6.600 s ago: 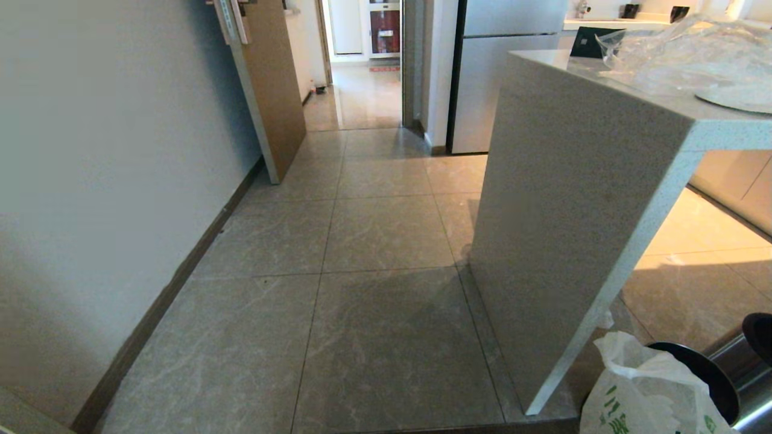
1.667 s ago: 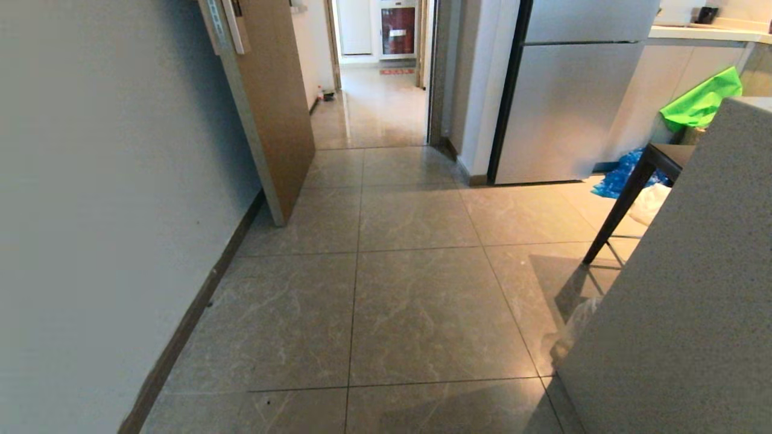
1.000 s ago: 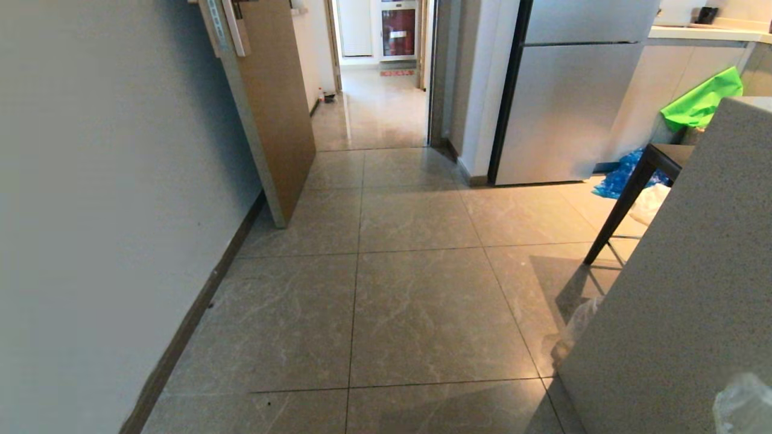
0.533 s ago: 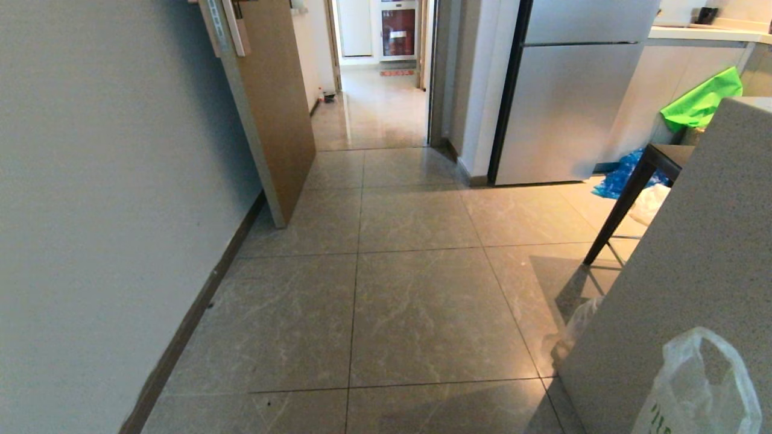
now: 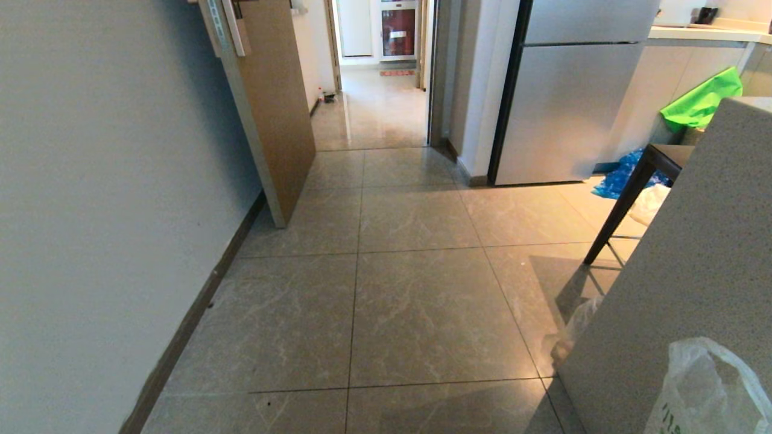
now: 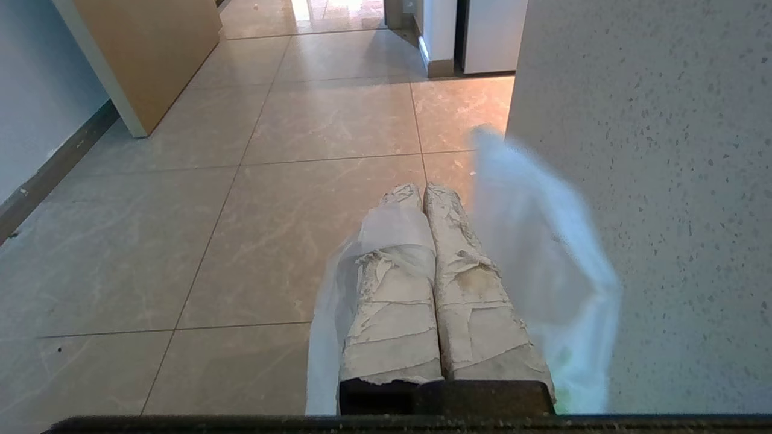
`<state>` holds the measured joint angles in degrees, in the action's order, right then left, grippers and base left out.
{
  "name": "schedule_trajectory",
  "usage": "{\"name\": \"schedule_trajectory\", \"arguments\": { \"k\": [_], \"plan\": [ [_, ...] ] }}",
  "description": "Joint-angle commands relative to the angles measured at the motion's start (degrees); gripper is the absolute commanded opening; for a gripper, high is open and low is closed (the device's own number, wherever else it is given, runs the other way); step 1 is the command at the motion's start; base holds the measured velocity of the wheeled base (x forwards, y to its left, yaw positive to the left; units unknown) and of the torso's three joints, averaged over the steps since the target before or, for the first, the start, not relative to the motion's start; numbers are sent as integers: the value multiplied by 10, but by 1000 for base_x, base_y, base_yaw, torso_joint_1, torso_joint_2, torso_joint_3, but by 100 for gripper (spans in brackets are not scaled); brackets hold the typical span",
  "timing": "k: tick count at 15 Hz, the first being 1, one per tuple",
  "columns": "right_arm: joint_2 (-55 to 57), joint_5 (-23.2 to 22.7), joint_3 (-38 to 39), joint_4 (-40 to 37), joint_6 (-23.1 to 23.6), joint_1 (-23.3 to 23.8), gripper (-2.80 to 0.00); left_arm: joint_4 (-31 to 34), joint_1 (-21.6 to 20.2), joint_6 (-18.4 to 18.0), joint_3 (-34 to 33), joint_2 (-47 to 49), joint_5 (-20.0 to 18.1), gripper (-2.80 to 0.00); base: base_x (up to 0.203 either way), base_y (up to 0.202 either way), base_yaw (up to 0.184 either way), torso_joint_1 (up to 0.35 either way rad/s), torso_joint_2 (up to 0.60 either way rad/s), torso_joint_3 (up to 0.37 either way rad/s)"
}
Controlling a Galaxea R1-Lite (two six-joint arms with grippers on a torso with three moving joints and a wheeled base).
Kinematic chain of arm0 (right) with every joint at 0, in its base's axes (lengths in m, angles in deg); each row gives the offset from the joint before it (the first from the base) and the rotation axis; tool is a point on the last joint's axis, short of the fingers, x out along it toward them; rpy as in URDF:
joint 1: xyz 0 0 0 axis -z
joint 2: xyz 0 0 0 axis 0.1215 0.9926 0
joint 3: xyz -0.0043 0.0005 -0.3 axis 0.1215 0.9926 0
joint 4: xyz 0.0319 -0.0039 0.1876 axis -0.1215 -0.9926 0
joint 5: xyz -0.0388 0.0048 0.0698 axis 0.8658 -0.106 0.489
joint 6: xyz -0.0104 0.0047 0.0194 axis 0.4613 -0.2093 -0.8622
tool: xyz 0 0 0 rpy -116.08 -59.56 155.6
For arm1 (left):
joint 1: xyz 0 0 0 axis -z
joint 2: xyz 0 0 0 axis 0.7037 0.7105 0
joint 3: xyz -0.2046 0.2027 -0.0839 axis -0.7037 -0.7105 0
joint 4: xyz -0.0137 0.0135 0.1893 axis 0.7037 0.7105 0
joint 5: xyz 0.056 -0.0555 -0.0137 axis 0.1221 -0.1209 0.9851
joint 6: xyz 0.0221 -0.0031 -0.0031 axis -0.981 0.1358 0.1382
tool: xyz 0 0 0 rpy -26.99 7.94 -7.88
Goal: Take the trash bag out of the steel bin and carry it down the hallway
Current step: Put the trash bag at the door
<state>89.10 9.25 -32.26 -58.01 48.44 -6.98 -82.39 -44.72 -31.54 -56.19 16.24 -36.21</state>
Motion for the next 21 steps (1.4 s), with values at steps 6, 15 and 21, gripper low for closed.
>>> {"name": "schedule_trajectory", "arguments": {
  "k": [6,15,21],
  "plan": [
    [0,0,18,0,0,0,-280,0,0,0,-1,0,0,-280,0,0,0,0,0,0],
    [0,0,18,0,0,0,-280,0,0,0,0,0,0,-280,0,0,0,0,0,0],
    [0,0,18,0,0,0,-280,0,0,0,0,0,0,-280,0,0,0,0,0,0]
  ]
}}
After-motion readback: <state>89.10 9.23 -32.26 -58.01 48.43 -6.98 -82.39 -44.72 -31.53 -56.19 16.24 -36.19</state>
